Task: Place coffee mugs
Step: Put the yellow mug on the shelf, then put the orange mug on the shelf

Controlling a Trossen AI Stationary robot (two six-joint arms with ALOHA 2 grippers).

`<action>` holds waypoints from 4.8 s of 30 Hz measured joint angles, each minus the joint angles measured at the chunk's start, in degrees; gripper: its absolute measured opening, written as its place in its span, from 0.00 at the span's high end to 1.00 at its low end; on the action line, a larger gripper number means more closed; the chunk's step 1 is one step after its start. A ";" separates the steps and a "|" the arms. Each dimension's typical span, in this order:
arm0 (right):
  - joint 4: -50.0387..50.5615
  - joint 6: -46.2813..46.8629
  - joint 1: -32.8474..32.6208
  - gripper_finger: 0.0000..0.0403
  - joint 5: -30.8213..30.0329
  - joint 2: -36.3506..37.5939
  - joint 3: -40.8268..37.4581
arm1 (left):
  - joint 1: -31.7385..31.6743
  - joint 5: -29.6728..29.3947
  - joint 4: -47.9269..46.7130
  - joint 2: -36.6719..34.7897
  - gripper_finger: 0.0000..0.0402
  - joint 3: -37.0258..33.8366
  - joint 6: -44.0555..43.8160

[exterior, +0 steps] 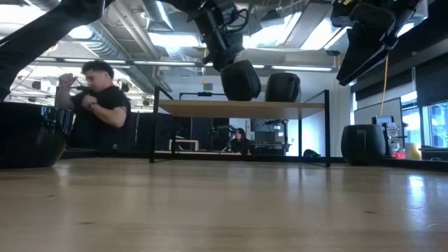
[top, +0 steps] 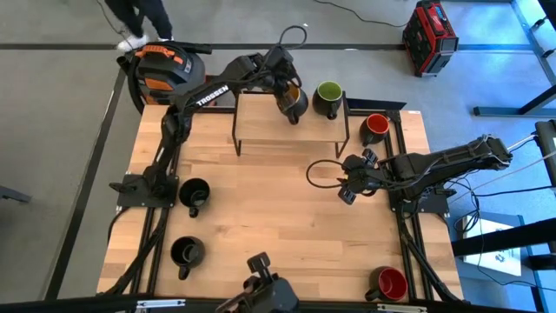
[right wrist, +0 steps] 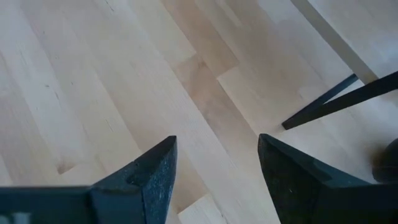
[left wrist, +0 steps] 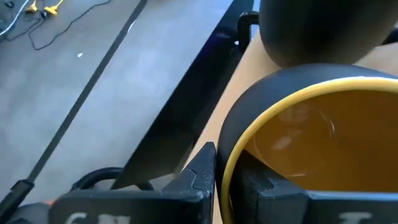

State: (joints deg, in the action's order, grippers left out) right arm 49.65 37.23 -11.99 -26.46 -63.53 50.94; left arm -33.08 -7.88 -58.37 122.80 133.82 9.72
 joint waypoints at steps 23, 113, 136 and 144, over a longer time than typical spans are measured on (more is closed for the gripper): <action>-0.06 0.46 0.00 0.47 -0.04 0.00 0.00 | -0.39 1.99 2.01 1.57 0.90 0.04 -0.23; 31.84 14.27 26.32 0.47 -5.18 0.48 25.21 | 30.51 1.95 17.38 -69.61 0.70 -73.96 -19.65; 13.97 -19.59 65.44 0.47 17.40 -9.44 11.98 | 30.51 -0.63 17.33 -69.09 0.70 -73.99 -20.11; 9.78 -21.11 66.05 0.47 18.56 -13.86 10.24 | 30.51 -0.65 17.33 -69.09 0.70 -73.99 -20.43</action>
State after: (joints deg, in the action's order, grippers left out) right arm 59.43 16.12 54.06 -7.90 -77.39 61.17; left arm -2.57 -8.54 -41.04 53.71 59.83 -10.72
